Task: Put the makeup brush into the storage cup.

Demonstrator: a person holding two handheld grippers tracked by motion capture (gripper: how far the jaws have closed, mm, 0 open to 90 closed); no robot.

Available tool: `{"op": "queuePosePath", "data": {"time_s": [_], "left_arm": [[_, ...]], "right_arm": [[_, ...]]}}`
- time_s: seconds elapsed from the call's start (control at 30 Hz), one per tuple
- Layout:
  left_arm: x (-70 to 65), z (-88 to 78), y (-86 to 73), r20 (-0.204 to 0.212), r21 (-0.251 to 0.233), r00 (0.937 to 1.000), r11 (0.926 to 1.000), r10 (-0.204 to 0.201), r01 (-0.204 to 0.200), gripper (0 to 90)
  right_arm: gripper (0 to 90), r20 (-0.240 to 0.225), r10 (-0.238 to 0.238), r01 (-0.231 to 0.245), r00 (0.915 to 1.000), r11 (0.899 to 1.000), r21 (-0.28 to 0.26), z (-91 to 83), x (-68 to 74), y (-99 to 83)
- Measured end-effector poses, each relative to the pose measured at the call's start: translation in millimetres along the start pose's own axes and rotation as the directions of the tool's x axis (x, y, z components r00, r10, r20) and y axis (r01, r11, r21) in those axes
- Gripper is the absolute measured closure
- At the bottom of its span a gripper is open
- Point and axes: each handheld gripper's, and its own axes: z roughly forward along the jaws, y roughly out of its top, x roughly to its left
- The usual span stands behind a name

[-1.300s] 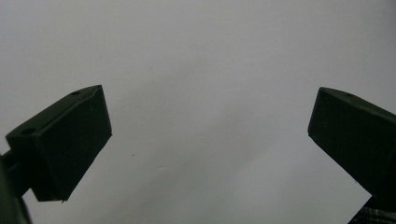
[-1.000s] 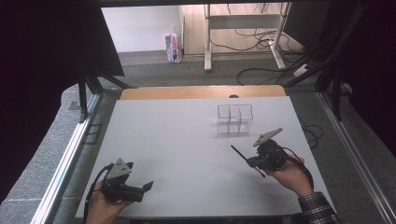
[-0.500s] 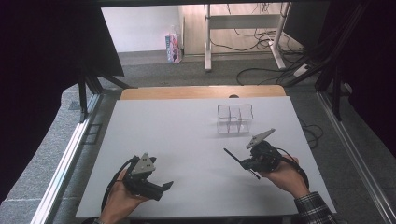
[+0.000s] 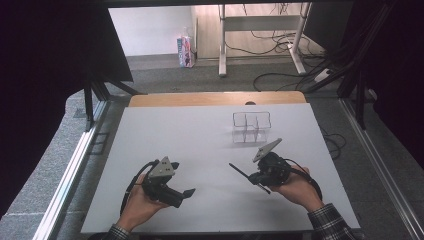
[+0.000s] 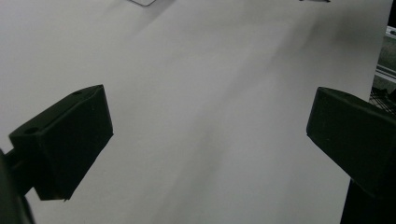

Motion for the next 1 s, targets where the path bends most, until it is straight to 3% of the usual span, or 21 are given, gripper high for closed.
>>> {"op": "queuePosePath", "data": {"time_s": [0.37,0.6,0.8,0.83,0.87,0.93,1.0], "left_arm": [[-5.9,14.1,16.2,0.038,-0.014,0.9972,0.9978,0.064,-0.064,4.0],[-14.8,28.1,29.0,0.067,0.000,0.9875,0.9897,0.143,-0.143,7.7],[-21.3,35.4,32.7,0.072,0.012,0.9709,0.9731,0.229,-0.230,19.1],[-21.3,35.4,32.7,0.072,0.012,0.9709,0.9731,0.229,-0.230,21.1],[-23.1,37.7,33.0,0.085,0.020,0.9655,0.9684,0.246,-0.248,23.7],[-24.1,39.0,32.9,0.087,0.025,0.9628,0.9656,0.256,-0.259,27.7],[-26.6,41.8,32.0,0.088,0.052,0.9504,0.9514,0.298,-0.304,32.0]], "right_arm": [[83.8,-0.050,-0.066,0.067,0.9965,0.997,0.021,10.6,11.5,16.4],[83.8,-0.094,-0.119,0.123,0.9885,0.991,0.046,20.2,20.9,31.4],[83.8,-0.131,-0.153,0.163,0.9794,0.984,0.065,27.4,29.4,41.3],[83.8,-0.131,-0.153,0.163,0.9794,0.984,0.065,27.4,29.4,41.3],[83.8,-0.140,-0.163,0.174,0.9766,0.982,0.072,29.4,31.3,44.2],[83.8,-0.150,-0.172,0.185,0.9737,0.980,0.076,31.0,32.9,46.7],[83.8,-0.162,-0.175,0.190,0.9711,0.979,0.078,32.4,34.7,48.8]]}}
